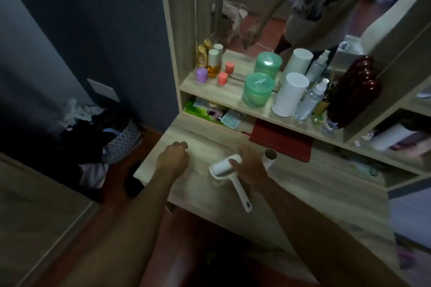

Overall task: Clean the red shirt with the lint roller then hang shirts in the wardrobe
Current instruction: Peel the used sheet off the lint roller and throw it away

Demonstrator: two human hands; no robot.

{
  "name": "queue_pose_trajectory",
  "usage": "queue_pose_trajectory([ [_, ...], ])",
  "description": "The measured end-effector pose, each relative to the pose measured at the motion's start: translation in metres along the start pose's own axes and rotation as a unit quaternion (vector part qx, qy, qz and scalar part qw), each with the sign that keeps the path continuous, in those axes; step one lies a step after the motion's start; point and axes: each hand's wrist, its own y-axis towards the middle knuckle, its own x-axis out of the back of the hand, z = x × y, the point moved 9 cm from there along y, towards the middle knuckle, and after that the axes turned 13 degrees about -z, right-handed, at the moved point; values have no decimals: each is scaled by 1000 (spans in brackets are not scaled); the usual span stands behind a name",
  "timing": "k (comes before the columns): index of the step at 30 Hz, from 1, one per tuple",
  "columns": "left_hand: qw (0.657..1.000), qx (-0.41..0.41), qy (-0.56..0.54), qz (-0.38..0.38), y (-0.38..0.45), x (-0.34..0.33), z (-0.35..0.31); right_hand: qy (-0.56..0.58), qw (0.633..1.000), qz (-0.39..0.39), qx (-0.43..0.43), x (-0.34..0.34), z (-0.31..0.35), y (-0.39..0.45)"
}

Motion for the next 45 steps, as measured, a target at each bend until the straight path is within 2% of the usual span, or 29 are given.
queue_pose_trajectory([
  [5, 995, 31, -44, 87, -12, -63, -22, 25, 996, 16, -87, -14, -29, 7],
  [10, 989, 16, -61, 135, -20, -92, -43, 73, 990, 15, -117, -26, -30, 18],
  [13, 990, 28, -81, 108, -20, -95, -39, 102, 984, 9, -144, -31, -28, 20],
  [15, 987, 71, -130, 62, -15, -85, -33, 126, 979, -20, -157, -31, -29, 20],
  [18, 960, 147, -237, -10, -6, -59, -25, 222, 951, -52, -210, -30, -25, 19],
  [20, 945, 166, -280, -22, 2, -45, -22, 277, 932, -63, -223, -30, -15, 21],
  [24, 906, 193, -376, -19, 16, -32, -8, 382, 895, -8, -232, -40, 16, 27],
  [26, 881, 213, -423, -1, 20, -30, -2, 380, 905, 31, -191, -40, 30, 31],
  [29, 849, 240, -471, 30, 23, -28, 0, 280, 957, 38, -61, -23, 52, 42],
  [34, 829, 242, -501, 60, 25, -25, 1, 162, 986, 33, 32, -14, 69, 52],
  [39, 851, 216, -474, 57, 33, -15, -2, 12, 990, 40, 131, -14, 79, 50],
  [42, 891, 181, -414, 45, 42, -7, -5, -60, 979, 62, 186, -21, 85, 41],
  [45, 925, 139, -352, 26, 49, 5, -13, -89, 970, 21, 225, -15, 90, 39],
])
